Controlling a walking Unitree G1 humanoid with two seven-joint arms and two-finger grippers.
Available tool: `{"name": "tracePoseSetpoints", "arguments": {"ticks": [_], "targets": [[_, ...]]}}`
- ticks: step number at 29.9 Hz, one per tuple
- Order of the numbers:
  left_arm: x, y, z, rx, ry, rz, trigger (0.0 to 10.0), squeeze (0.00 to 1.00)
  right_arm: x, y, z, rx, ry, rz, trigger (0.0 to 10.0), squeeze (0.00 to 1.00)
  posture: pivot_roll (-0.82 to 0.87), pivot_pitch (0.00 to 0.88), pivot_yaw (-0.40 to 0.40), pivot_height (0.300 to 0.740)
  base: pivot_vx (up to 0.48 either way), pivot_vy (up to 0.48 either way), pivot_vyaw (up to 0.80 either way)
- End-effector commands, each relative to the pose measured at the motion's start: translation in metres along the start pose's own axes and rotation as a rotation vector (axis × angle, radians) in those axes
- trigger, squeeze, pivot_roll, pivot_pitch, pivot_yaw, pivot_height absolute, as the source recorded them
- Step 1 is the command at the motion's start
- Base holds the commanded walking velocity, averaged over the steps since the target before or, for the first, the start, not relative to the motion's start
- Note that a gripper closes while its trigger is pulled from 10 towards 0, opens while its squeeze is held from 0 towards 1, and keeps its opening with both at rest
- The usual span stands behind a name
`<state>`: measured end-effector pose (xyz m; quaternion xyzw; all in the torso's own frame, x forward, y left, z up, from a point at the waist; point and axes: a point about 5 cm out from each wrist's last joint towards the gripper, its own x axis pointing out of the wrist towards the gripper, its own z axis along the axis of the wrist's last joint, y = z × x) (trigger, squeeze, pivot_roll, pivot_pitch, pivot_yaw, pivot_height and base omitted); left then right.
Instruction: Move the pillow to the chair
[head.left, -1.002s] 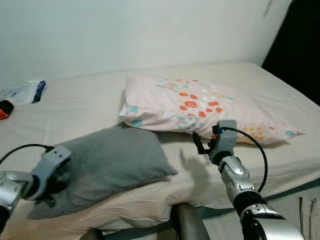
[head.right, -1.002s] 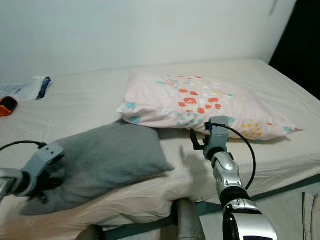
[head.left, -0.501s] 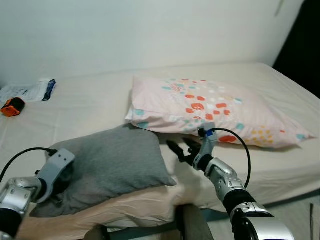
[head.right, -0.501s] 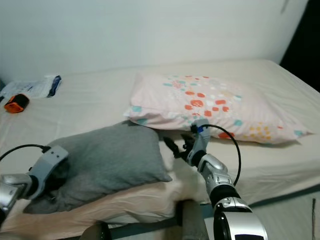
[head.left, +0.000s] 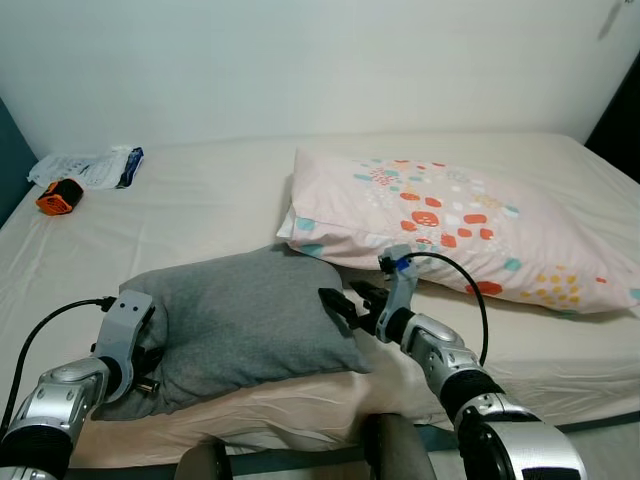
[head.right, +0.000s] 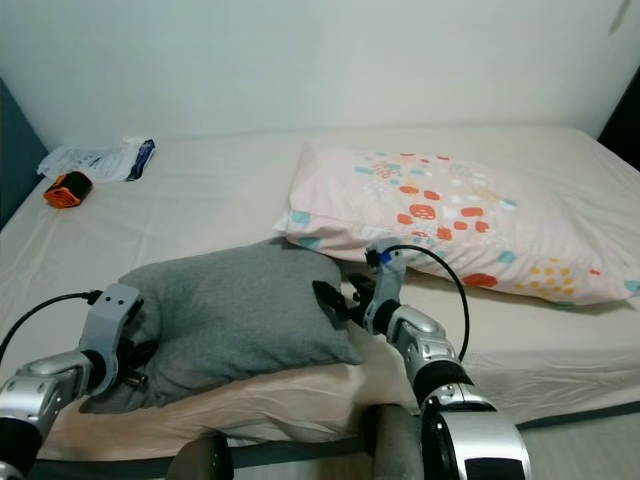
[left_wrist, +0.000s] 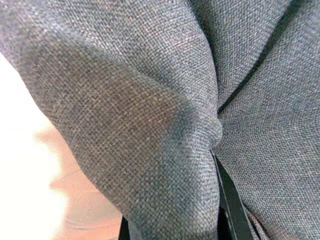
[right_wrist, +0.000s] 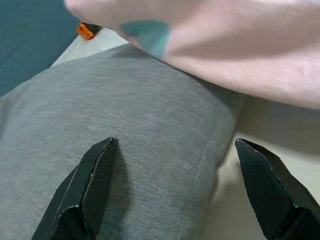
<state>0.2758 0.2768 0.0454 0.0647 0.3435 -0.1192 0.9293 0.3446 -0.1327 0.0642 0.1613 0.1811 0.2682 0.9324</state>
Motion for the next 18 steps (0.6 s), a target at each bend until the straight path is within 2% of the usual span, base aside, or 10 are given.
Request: {"name": "tracePoseSetpoints", "arguments": {"ticks": [1, 2, 7, 8, 11, 13, 14, 16, 17, 18], "targets": [[0.007, -0.016, -0.012, -0.011, 0.028, -0.069, 0.0, 0.0, 0.001, -0.001, -0.004, 0.077, 0.024, -0.035, 10.0, 1.0, -0.02, 0.079, -0.079, 0.568, 0.0, 0.0, 0.0], [0.007, -0.018, -0.013, -0.01, 0.028, -0.078, 0.0, 0.0, 0.002, 0.001, -0.007, 0.114, 0.045, -0.042, 10.0, 1.0, -0.02, 0.081, -0.083, 0.568, 0.0, 0.0, 0.0], [0.008, -0.02, -0.013, -0.014, 0.026, -0.085, 0.0, 0.0, 0.004, 0.002, -0.011, 0.152, 0.076, -0.05, 10.0, 1.0, -0.02, 0.083, -0.095, 0.568, 0.0, 0.0, 0.0], [0.009, -0.024, -0.013, -0.02, 0.018, -0.09, 0.0, 0.0, 0.005, 0.005, -0.015, 0.187, 0.097, -0.039, 10.0, 0.0, -0.01, 0.087, -0.112, 0.568, 0.0, 0.0, 0.0], [0.01, -0.028, -0.012, -0.026, 0.009, -0.095, 0.0, 0.0, 0.007, 0.01, -0.018, 0.224, 0.116, -0.024, 10.0, 0.0, -0.01, 0.087, -0.112, 0.568, 0.0, 0.0, 0.0], [0.011, -0.032, -0.013, -0.034, 0.003, -0.1, 0.0, 0.0, 0.015, 0.023, -0.015, 0.277, 0.104, 0.064, 10.0, 0.0, 0.0, 0.085, -0.121, 0.568, 0.0, 0.0, 0.0], [0.011, -0.032, -0.013, -0.034, 0.003, -0.1, 0.0, 0.0, 0.015, 0.023, -0.015, 0.277, 0.104, 0.064, 10.0, 0.0, 0.0, 0.085, -0.121, 0.568, 0.0, 0.0, 0.0], [0.011, -0.035, -0.014, -0.037, -0.001, -0.105, 0.0, 0.0, 0.021, 0.037, -0.017, 0.274, 0.144, 0.136, 10.0, 0.0, 0.0, 0.084, -0.125, 0.568, 0.0, 0.0, 0.0], [0.011, -0.035, -0.014, -0.037, -0.001, -0.105, 0.0, 0.0, 0.021, 0.037, -0.017, 0.274, 0.144, 0.136, 10.0, 0.0, 0.0, 0.084, -0.125, 0.568, 0.0, 0.0, 0.0], [0.011, -0.037, -0.014, -0.036, -0.001, -0.109, 0.0, 0.0, 0.022, 0.041, -0.022, 0.231, 0.196, 0.148, 10.0, 0.0, 0.01, 0.086, -0.139, 0.568, 0.0, 0.0, 0.0]]}}
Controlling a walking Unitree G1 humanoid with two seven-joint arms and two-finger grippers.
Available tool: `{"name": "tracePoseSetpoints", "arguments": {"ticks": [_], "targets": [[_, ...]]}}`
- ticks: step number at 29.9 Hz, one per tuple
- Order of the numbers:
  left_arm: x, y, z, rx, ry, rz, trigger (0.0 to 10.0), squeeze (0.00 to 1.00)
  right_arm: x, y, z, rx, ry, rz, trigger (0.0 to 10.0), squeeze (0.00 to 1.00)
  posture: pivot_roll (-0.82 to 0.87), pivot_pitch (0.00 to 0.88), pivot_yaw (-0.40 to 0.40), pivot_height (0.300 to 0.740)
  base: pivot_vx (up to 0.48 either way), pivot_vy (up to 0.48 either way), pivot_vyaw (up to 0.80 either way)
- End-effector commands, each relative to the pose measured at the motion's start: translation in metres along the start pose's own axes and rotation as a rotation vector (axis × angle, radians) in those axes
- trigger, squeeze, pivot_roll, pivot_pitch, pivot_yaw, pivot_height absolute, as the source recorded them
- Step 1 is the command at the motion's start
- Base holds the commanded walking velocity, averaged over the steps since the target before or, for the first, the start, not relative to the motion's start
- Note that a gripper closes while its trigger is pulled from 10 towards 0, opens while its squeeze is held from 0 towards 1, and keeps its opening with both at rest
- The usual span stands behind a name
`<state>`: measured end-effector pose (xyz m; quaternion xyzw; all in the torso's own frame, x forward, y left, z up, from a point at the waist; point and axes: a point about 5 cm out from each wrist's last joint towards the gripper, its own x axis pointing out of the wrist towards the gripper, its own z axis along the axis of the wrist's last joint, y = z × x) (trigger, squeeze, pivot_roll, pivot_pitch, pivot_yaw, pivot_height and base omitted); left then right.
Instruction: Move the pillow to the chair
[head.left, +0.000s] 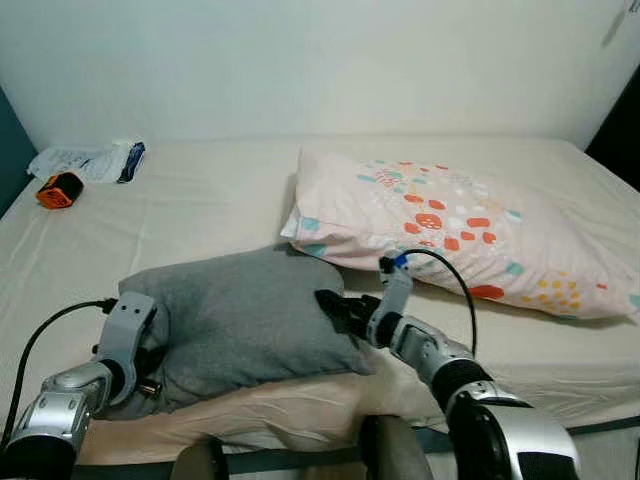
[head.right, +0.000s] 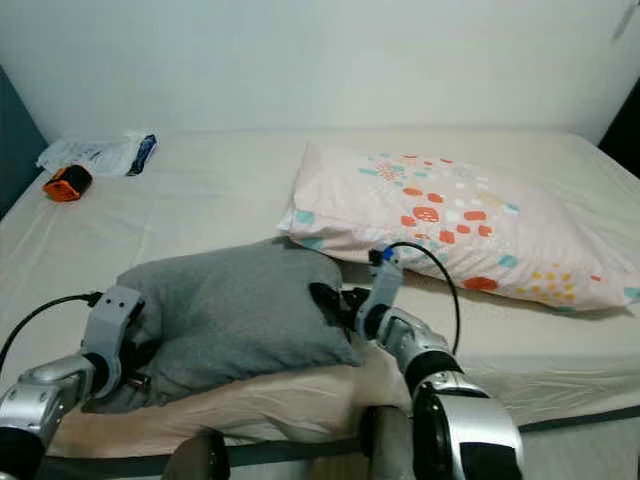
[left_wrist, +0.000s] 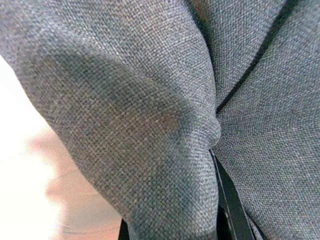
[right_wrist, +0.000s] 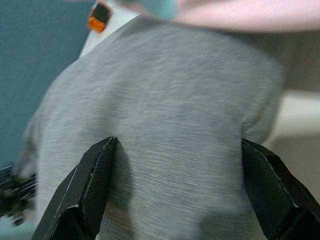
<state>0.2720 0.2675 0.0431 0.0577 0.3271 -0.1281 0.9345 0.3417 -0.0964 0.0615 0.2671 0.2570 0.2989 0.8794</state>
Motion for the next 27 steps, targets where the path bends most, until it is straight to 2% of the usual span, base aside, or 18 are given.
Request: {"name": "tracePoseSetpoints", "arguments": {"ticks": [1, 2, 9, 10, 12, 13, 14, 15, 16, 18, 19, 20, 24, 25, 26, 27], "targets": [[0.011, -0.029, -0.013, -0.028, 0.035, -0.098, 0.0, 0.0, 0.008, 0.009, -0.02, -0.058, 0.145, 0.022, 10.0, 0.0, 0.01, 0.086, -0.142, 0.568, 0.0, 0.0, 0.0], [0.011, -0.031, -0.014, -0.023, 0.036, -0.104, 0.0, 0.0, 0.008, 0.01, -0.025, -0.088, 0.18, 0.01, 10.0, 0.0, 0.01, 0.086, -0.142, 0.568, 0.0, 0.0, 0.0], [0.012, -0.037, -0.016, -0.024, 0.036, -0.114, 0.0, 0.0, 0.01, 0.013, -0.03, -0.111, 0.221, 0.018, 10.0, 0.0, 0.01, 0.084, -0.15, 0.568, 0.0, 0.0, 0.0], [0.013, -0.041, -0.015, -0.027, 0.03, -0.118, 0.0, 0.0, 0.01, 0.011, -0.033, -0.165, 0.248, -0.002, 10.0, 0.0, 0.0, 0.085, -0.152, 0.568, 0.0, 0.0, 0.0], [0.013, -0.041, -0.015, -0.027, 0.03, -0.118, 0.0, 0.0, 0.01, 0.011, -0.033, -0.165, 0.248, -0.002, 10.0, 0.0, 0.0, 0.085, -0.152, 0.568, 0.0, 0.0, 0.0], [0.014, -0.044, -0.014, -0.025, 0.022, -0.119, 0.0, 0.0, 0.009, 0.009, -0.036, -0.252, 0.276, -0.03, 10.0, 0.0, 0.0, 0.085, -0.152, 0.568, 0.0, 0.0, 0.0], [0.015, -0.048, -0.013, -0.025, 0.013, -0.127, 0.0, 0.0, 0.008, 0.003, -0.034, -0.42, 0.289, -0.099, 10.0, 0.0, -0.01, 0.078, -0.15, 0.568, 0.0, 0.0, 0.0], [0.015, -0.048, -0.013, -0.025, 0.013, -0.127, 0.0, 0.0, 0.008, 0.003, -0.034, -0.42, 0.289, -0.099, 10.0, 0.0, -0.01, 0.078, -0.15, 0.568, 0.0, 0.0, 0.0], [0.017, -0.053, -0.011, -0.029, 0.003, -0.136, 0.0, 0.0, 0.007, -0.002, -0.029, -0.554, 0.267, -0.174, 10.0, 0.0, -0.02, 0.074, -0.15, 0.568, 0.0, 0.0, 0.0], [0.017, -0.053, -0.011, -0.029, 0.003, -0.136, 0.0, 0.0, 0.007, -0.002, -0.029, -0.554, 0.267, -0.174, 10.0, 0.0, -0.02, 0.074, -0.15, 0.568, 0.0, 0.0, 0.0], [0.02, -0.057, -0.011, -0.032, 0.002, -0.143, 0.0, 0.0, 0.006, -0.004, -0.02, -0.642, 0.21, -0.241, 10.0, 0.0, -0.02, 0.069, -0.151, 0.568, 0.0, 0.0, 0.0], [0.022, -0.061, -0.01, -0.031, 0.004, -0.148, 0.0, 0.0, 0.006, -0.004, -0.012, -0.667, 0.153, -0.279, 10.0, 0.0, -0.02, 0.068, -0.151, 0.568, 0.0, 0.0, 0.0], [0.024, -0.064, -0.011, -0.029, 0.007, -0.15, 0.0, 0.0, 0.006, -0.004, -0.008, -0.662, 0.118, -0.296, 10.0, 0.0, -0.02, 0.068, -0.151, 0.568, 0.0, 0.0, 0.0], [0.026, -0.068, -0.007, -0.021, -0.004, -0.154, 0.0, 0.0, 0.006, -0.004, -0.005, -0.613, 0.073, -0.299, 0.0, 0.0, -0.02, 0.061, -0.144, 0.568, 0.0, 0.0, 0.0], [0.026, -0.068, -0.007, -0.021, -0.004, -0.154, 0.0, 0.0, 0.006, -0.004, -0.005, -0.613, 0.073, -0.299, 0.0, 0.0, -0.02, 0.061, -0.144, 0.568, 0.0, 0.0, 0.0], [0.028, -0.071, -0.004, -0.013, -0.011, -0.154, 0.0, 0.0, 0.007, -0.002, -0.004, -0.555, 0.037, -0.284, 0.0, 0.0, -0.03, 0.054, -0.135, 0.568, 0.0, 0.0, 0.0]]}}
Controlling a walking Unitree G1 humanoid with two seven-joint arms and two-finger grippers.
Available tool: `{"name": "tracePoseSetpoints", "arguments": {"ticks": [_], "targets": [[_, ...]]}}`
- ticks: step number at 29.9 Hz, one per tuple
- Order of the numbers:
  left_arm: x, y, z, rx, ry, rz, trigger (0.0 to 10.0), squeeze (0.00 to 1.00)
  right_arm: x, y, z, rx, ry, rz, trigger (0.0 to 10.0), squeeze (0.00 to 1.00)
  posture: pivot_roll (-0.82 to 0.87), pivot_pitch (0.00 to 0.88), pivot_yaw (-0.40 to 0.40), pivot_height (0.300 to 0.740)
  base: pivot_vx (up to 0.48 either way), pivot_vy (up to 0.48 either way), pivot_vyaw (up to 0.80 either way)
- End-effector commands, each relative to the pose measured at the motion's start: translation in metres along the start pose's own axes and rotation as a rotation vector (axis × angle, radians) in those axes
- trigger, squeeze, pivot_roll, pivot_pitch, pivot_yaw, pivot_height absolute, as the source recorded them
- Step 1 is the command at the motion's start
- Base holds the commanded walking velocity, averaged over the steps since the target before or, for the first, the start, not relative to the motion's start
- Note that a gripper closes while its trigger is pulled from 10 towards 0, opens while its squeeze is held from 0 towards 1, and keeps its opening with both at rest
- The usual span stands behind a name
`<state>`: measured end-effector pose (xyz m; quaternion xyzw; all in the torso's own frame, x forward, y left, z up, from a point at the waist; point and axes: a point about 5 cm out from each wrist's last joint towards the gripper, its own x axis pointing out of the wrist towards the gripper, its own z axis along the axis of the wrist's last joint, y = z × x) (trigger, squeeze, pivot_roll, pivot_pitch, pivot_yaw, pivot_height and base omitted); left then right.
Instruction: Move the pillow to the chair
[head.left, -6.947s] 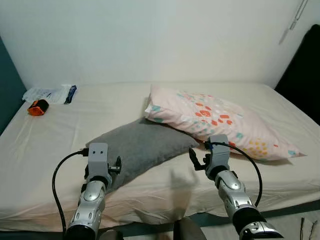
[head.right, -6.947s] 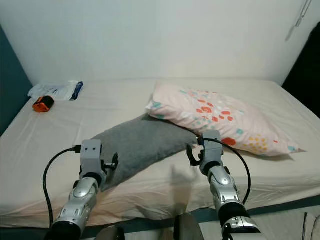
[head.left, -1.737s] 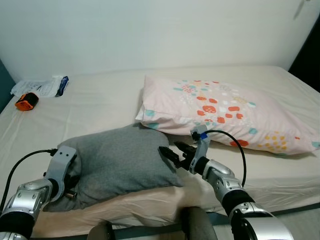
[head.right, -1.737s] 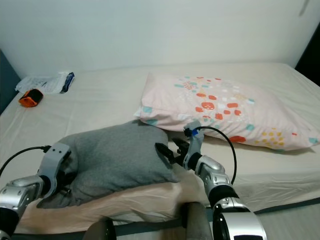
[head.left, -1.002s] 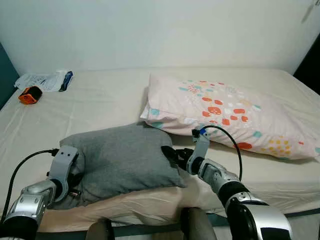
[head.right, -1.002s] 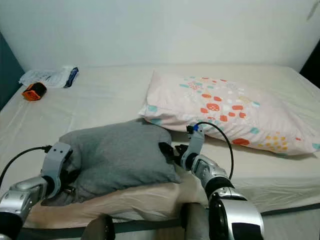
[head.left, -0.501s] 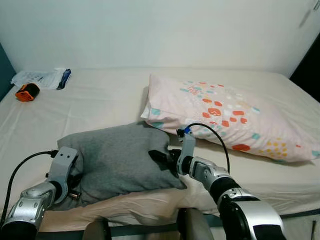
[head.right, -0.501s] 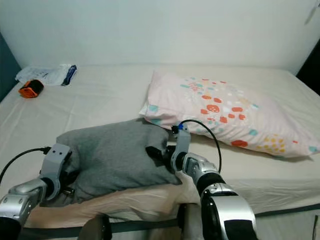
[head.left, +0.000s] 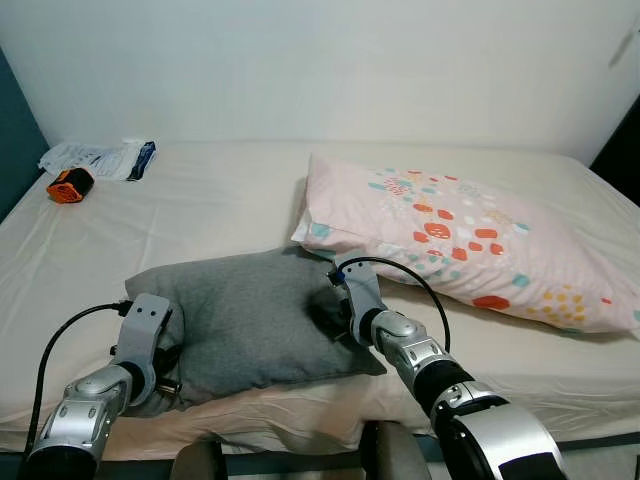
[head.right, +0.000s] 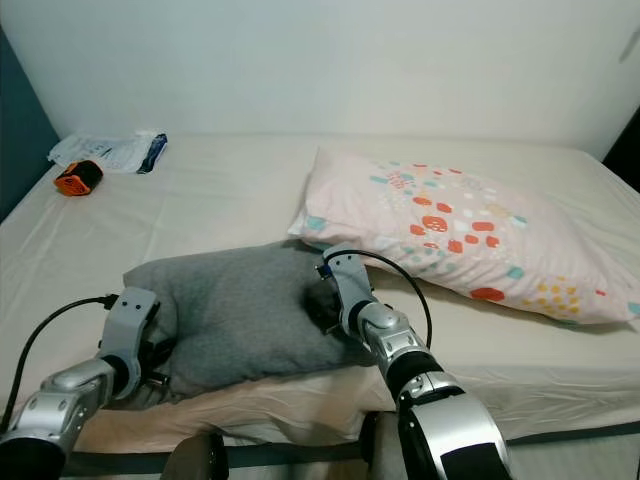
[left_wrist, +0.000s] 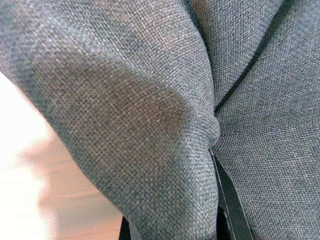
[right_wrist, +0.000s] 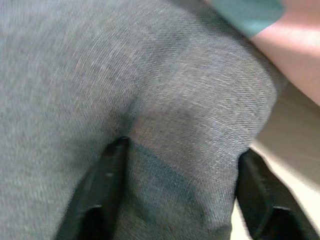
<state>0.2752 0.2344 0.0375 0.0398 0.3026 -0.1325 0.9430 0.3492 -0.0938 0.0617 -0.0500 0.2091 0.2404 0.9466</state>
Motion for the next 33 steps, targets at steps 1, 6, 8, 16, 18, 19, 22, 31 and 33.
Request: {"name": "tracePoseSetpoints", "arguments": {"ticks": [1, 6, 8, 16, 18, 19, 22, 31, 33], "targets": [[0.018, -0.041, -0.008, 0.021, 0.044, -0.133, 0.0, 0.0, 0.0, 0.004, -0.005, 0.085, -0.023, 0.018, 0.0, 0.0, -0.04, 0.046, -0.127, 0.568, 0.0, 0.0, 0.0], [0.024, -0.043, -0.008, 0.058, 0.058, -0.103, 0.0, 0.0, 0.0, 0.006, 0.001, 0.144, -0.083, 0.058, 0.0, 0.0, -0.05, 0.034, -0.113, 0.568, 0.0, 0.0, 0.0], [0.026, -0.045, -0.003, 0.051, 0.045, -0.083, 0.0, 0.0, -0.001, 0.004, 0.005, 0.182, -0.116, 0.063, 0.0, 0.0, -0.04, 0.025, -0.104, 0.568, 0.0, 0.0, 0.0], [0.036, -0.062, 0.014, -0.265, -0.034, -0.025, 0.0, 0.0, -0.006, -0.009, 0.026, 0.286, -0.31, 0.008, 0.0, 0.0, -0.03, 0.006, -0.088, 0.568, 0.0, 0.0, 0.0], [0.035, -0.066, 0.023, -0.366, -0.094, -0.02, 0.0, 0.0, -0.009, -0.013, 0.036, 0.303, -0.394, 0.0, 0.0, 0.0, -0.03, 0.007, -0.089, 0.568, 0.0, 0.0, 0.0], [0.035, -0.066, 0.023, -0.366, -0.094, -0.02, 0.0, 0.0, -0.009, -0.013, 0.036, 0.303, -0.394, 0.0, 0.0, 0.0, -0.03, 0.007, -0.089, 0.568, 0.0, 0.0, 0.0], [0.026, -0.062, 0.056, -0.433, -0.331, 0.101, 0.0, 0.0, -0.02, -0.021, 0.056, 0.248, -0.553, -0.015, 0.0, 0.0, -0.03, 0.0, -0.094, 0.568, 0.0, 0.0, 0.0], [0.014, -0.054, 0.076, -0.307, -0.524, 0.298, 10.0, 0.0, -0.03, -0.042, 0.05, 0.179, -0.559, -0.184, 10.0, 0.0, -0.03, 0.0, -0.089, 0.568, 0.0, 0.0, 0.0], [0.015, -0.057, 0.076, -0.259, -0.521, 0.308, 10.0, 0.0, -0.029, -0.043, 0.046, 0.17, -0.53, -0.195, 10.0, 0.0, -0.02, 0.0, -0.09, 0.568, 0.0, 0.0, 0.0]]}}
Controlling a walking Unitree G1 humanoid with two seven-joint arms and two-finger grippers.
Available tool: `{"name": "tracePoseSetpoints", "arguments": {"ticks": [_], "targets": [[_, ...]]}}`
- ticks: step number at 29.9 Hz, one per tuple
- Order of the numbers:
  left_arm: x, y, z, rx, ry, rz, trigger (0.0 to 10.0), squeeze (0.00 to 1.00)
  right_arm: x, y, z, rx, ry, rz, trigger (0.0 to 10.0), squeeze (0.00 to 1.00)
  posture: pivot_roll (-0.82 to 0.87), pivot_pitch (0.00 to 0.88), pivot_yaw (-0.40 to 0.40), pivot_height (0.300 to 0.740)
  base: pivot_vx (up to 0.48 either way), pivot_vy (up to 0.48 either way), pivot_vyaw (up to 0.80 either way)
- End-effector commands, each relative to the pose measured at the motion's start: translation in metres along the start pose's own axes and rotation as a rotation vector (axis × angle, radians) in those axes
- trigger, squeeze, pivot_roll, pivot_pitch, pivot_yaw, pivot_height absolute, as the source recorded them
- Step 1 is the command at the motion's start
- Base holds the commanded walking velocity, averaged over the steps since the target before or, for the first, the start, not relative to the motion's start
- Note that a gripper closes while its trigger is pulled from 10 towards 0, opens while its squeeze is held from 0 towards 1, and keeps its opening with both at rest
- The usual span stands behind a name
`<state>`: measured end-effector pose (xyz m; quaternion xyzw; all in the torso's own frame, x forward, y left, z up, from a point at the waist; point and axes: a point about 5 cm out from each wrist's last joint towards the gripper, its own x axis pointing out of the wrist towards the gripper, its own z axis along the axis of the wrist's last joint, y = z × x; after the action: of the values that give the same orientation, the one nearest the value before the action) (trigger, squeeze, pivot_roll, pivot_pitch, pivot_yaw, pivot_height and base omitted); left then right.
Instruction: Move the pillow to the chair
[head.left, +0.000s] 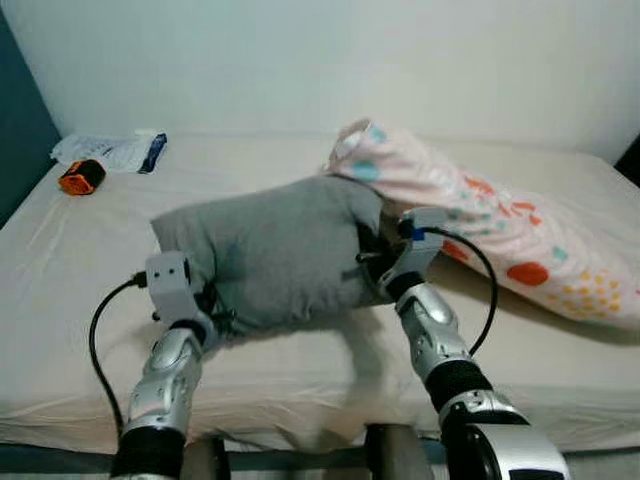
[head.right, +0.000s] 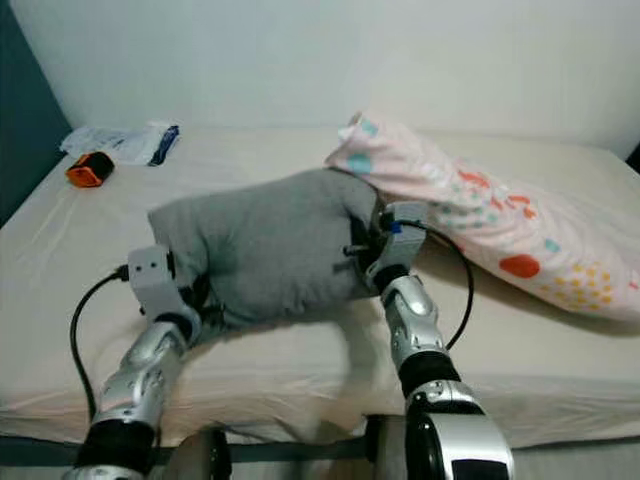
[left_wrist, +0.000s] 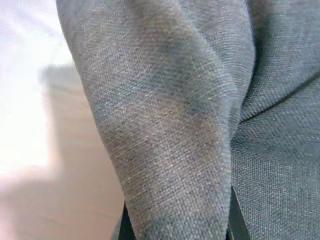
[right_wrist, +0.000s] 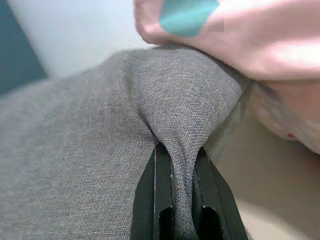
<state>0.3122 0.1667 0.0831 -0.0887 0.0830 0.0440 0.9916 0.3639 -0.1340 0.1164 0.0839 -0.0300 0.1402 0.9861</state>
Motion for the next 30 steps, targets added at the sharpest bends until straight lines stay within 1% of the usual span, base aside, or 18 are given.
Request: {"name": "tracePoseSetpoints", "arguments": {"ticks": [1, 9, 10, 12, 13, 14, 15, 16, 18, 19, 20, 21, 23, 24, 26, 27, 29, 30], "targets": [[-0.001, -0.005, 0.007, 0.058, -0.058, -0.001, 10.0, 0.0, -0.001, -0.002, -0.003, -0.027, 0.012, -0.015, 10.0, 0.0, -0.02, 0.0, -0.09, 0.568, 0.0, 0.0, 0.0], [-0.004, -0.009, 0.009, 0.101, -0.082, -0.005, 10.0, 0.0, -0.002, 0.005, -0.01, -0.053, 0.059, 0.018, 10.0, 0.0, -0.02, 0.0, -0.088, 0.568, 0.0, 0.0, 0.0], [-0.005, -0.007, 0.013, 0.152, -0.11, -0.014, 10.0, 0.0, -0.002, 0.011, -0.016, -0.027, 0.092, 0.051, 10.0, 0.0, -0.02, 0.0, -0.085, 0.568, 0.0, 0.0, 0.0], [-0.005, -0.007, 0.013, 0.152, -0.11, -0.014, 10.0, 0.0, -0.002, 0.011, -0.016, -0.027, 0.092, 0.051, 10.0, 0.0, -0.02, 0.0, -0.085, 0.568, 0.0, 0.0, 0.0], [-0.005, 0.009, 0.023, 0.114, -0.164, 0.04, 10.0, 0.0, -0.002, 0.028, -0.02, 0.019, 0.107, 0.177, 10.0, 0.0, -0.01, 0.0, -0.087, 0.568, 0.0, 0.0, 0.0], [-0.005, 0.009, 0.023, 0.114, -0.164, 0.04, 10.0, 0.0, -0.002, 0.028, -0.02, 0.019, 0.107, 0.177, 10.0, 0.0, -0.01, 0.0, -0.087, 0.568, 0.0, 0.0, 0.0], [-0.007, 0.031, 0.037, 0.079, -0.228, 0.118, 10.0, 0.0, -0.003, 0.043, -0.023, 0.051, 0.114, 0.296, 10.0, 0.0, -0.01, 0.0, -0.089, 0.568, 0.0, 0.0, 0.0], [-0.009, 0.051, 0.049, 0.058, -0.288, 0.201, 10.0, 0.0, -0.004, 0.052, -0.025, 0.03, 0.116, 0.354, 10.0, 0.0, -0.01, 0.0, -0.089, 0.568, 0.0, 0.0, 0.0], [-0.009, 0.051, 0.049, 0.058, -0.288, 0.201, 10.0, 0.0, -0.004, 0.052, -0.025, 0.03, 0.116, 0.354, 10.0, 0.0, -0.01, 0.0, -0.089, 0.568, 0.0, 0.0, 0.0], [-0.012, 0.065, 0.056, 0.026, -0.327, 0.271, 10.0, 0.0, -0.004, 0.054, -0.026, 0.013, 0.12, 0.367, 10.0, 0.0, -0.01, 0.0, -0.089, 0.568, 0.0, 0.0, 0.0], [-0.012, 0.067, 0.057, 0.044, -0.328, 0.28, 10.0, 0.0, -0.003, 0.049, -0.025, -0.026, 0.113, 0.32, 10.0, 0.0, 0.0, 0.0, -0.092, 0.568, 0.0, 0.0, 0.0], [-0.011, 0.066, 0.057, 0.058, -0.321, 0.276, 10.0, 0.0, -0.002, 0.045, -0.024, -0.05, 0.106, 0.284, 10.0, 0.0, 0.0, 0.0, -0.092, 0.568, 0.0, 0.0, 0.0], [-0.007, 0.05, 0.044, 0.153, -0.25, 0.177, 10.0, 0.0, 0.0, 0.03, -0.021, -0.088, 0.11, 0.149, 10.0, 0.0, 0.01, 0.0, -0.099, 0.568, 0.0, 0.0, 0.0], [-0.007, 0.05, 0.044, 0.153, -0.25, 0.177, 10.0, 0.0, 0.0, 0.03, -0.021, -0.088, 0.11, 0.149, 10.0, 0.0, 0.01, 0.0, -0.099, 0.568, 0.0, 0.0, 0.0], [-0.005, 0.028, 0.025, 0.268, -0.167, 0.077, 10.0, 0.0, 0.0, 0.018, -0.019, -0.105, 0.111, 0.079, 10.0, 0.0, 0.01, 0.0, -0.096, 0.568, 0.0, 0.0, 0.0], [-0.005, 0.028, 0.025, 0.268, -0.167, 0.077, 10.0, 0.0, 0.0, 0.018, -0.019, -0.105, 0.111, 0.079, 10.0, 0.0, 0.01, 0.0, -0.096, 0.568, 0.0, 0.0, 0.0], [-0.008, 0.01, 0.017, 0.234, -0.162, 0.045, 10.0, 0.0, -0.004, 0.019, -0.02, -0.11, 0.095, 0.121, 10.0, 0.0, -0.01, 0.0, -0.09, 0.568, 0.0, 0.0, 0.0], [-0.008, 0.01, 0.017, 0.234, -0.162, 0.045, 10.0, 0.0, -0.004, 0.019, -0.02, -0.11, 0.095, 0.121, 10.0, 0.0, -0.01, 0.0, -0.09, 0.568, 0.0, 0.0, 0.0]]}}
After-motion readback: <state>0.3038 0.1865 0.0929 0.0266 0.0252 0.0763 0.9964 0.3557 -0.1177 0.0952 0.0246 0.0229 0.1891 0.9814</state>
